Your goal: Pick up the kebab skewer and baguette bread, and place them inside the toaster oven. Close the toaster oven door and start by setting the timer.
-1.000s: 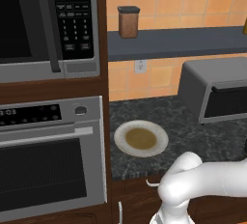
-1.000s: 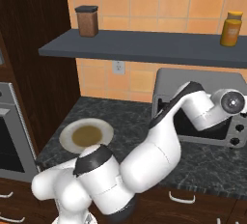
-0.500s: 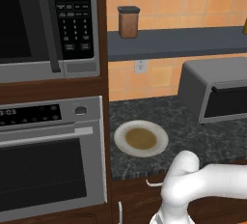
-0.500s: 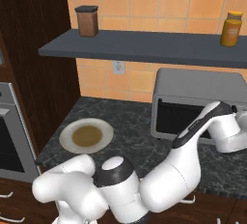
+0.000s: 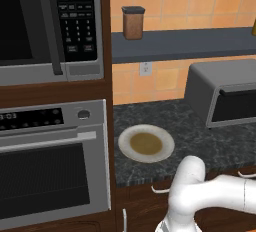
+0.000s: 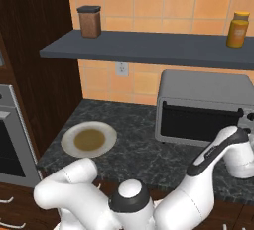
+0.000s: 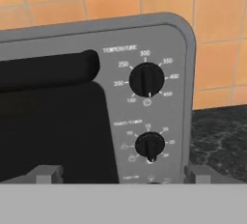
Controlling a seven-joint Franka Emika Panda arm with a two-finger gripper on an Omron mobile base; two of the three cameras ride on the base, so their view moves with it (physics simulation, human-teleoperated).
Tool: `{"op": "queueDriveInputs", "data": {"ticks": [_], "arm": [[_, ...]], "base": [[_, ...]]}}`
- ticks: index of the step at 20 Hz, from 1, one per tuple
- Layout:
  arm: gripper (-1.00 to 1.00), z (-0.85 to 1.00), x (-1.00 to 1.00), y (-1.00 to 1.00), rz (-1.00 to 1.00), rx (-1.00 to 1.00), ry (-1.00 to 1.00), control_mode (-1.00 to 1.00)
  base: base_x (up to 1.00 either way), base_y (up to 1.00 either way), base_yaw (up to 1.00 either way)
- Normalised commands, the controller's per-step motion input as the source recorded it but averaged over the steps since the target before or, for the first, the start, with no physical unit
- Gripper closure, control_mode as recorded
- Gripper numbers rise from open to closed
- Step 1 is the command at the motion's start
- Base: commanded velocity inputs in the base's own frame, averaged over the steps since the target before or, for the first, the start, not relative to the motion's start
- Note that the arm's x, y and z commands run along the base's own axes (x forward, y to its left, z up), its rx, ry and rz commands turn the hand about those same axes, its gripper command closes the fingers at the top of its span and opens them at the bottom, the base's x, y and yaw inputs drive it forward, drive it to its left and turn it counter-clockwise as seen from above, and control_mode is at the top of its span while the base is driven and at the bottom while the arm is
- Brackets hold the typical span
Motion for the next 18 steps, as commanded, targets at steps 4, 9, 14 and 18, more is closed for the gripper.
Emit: {"op": "queueDriveInputs", "data": {"ticks": [4, 9, 14, 18], "arm": [[-1.0, -0.13, 0.22, 0.0, 0.07, 0.01, 0.0, -1.0], [-1.0, 0.0, 0.11, 0.0, 0.02, 0.0, 0.0, -1.0], [-1.0, -0.01, 0.05, -0.02, 0.0, 0.0, 0.0, -1.0], [-1.0, -0.13, 0.25, -0.03, 0.01, 0.0, 0.0, -1.0]], "base": [[0.0, 0.0, 0.0], [0.0, 0.0, 0.0], [0.0, 0.0, 0.0], [0.0, 0.0, 0.0]]}}
